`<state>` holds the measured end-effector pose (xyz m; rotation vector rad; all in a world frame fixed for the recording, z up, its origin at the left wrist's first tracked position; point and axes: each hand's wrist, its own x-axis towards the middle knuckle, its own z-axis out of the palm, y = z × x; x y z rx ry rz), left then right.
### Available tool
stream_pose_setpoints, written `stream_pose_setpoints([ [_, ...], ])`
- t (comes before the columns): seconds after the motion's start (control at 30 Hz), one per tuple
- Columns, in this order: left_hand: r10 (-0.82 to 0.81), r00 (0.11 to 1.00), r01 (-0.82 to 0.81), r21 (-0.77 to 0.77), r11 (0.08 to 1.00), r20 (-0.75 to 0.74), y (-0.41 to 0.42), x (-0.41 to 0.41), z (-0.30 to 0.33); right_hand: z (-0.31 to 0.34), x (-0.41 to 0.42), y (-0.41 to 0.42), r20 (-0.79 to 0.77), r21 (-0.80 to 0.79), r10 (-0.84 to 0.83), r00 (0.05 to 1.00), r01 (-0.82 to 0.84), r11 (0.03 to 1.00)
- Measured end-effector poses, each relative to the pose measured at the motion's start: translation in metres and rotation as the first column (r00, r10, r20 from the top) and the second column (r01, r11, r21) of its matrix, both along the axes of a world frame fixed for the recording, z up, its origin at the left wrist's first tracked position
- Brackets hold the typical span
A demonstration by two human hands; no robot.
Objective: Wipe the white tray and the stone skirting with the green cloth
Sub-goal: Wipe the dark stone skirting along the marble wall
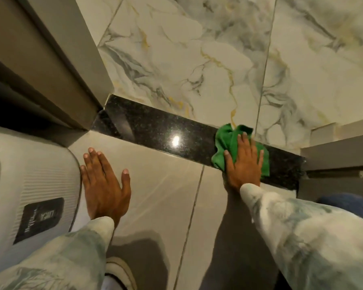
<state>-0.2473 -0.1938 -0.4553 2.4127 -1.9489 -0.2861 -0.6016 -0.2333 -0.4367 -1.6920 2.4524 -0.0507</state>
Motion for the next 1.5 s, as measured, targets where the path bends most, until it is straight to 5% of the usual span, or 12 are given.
stream_pose_setpoints([
  [0.1, 0.004, 1.0, -0.005, -0.012, 1.0, -0.02, 0.0, -0.001, 0.001, 0.001, 0.007, -0.027, 0.061, -0.002, -0.375, 0.925, 0.376, 0.927],
  [0.23, 0.01, 0.999, -0.011, -0.036, 0.999, -0.031, 0.0, -0.004, 0.001, -0.001, 0.037, -0.025, 0.068, 0.013, 0.127, 0.99, -0.128, 0.992],
  [0.3, 0.016, 0.999, -0.018, -0.057, 0.998, -0.038, 0.0, -0.004, 0.0, 0.0, 0.011, -0.002, 0.054, 0.034, 0.219, 0.974, -0.221, 0.975],
  [0.4, 0.01, 0.999, -0.014, -0.08, 0.997, -0.045, 0.0, -0.002, -0.003, -0.001, -0.046, 0.021, -0.009, 0.044, -0.063, 0.998, 0.063, 0.997],
  [0.5, 0.014, 0.999, -0.017, -0.1, 0.995, -0.036, 0.002, 0.0, -0.008, 0.0, -0.08, 0.013, 0.037, -0.012, -0.426, 0.904, 0.427, 0.904],
  [0.73, 0.005, 0.999, -0.009, -0.101, 0.995, -0.039, 0.002, 0.0, -0.009, -0.004, -0.085, -0.02, 0.071, -0.106, -0.594, 0.801, 0.598, 0.794],
  [0.93, 0.007, 0.999, -0.01, -0.076, 0.997, -0.04, -0.001, -0.001, 0.001, -0.005, 0.024, -0.064, 0.073, -0.055, -0.312, 0.947, 0.316, 0.947],
  [1.07, 0.014, 1.0, -0.015, -0.05, 0.999, -0.019, -0.001, 0.0, 0.0, -0.003, 0.154, -0.101, 0.145, -0.011, 0.094, 0.985, -0.093, 0.996],
  [1.2, 0.031, 0.999, -0.032, -0.02, 0.999, -0.011, -0.003, 0.0, 0.0, -0.002, 0.262, -0.097, 0.161, -0.006, 0.51, 0.845, -0.516, 0.857],
  [1.3, 0.032, 0.999, -0.032, -0.017, 0.999, -0.012, -0.003, 0.001, -0.001, -0.004, 0.252, -0.091, 0.124, -0.025, 0.701, 0.703, -0.704, 0.71],
  [1.37, 0.037, 0.999, -0.037, -0.017, 0.999, -0.021, -0.003, 0.001, -0.001, -0.007, 0.218, -0.086, 0.106, -0.059, 0.752, 0.651, -0.75, 0.658],
  [1.5, 0.029, 0.999, -0.029, -0.008, 1.0, -0.03, -0.003, 0.002, -0.002, -0.01, 0.134, -0.068, 0.092, -0.076, 0.548, 0.832, -0.543, 0.836],
])
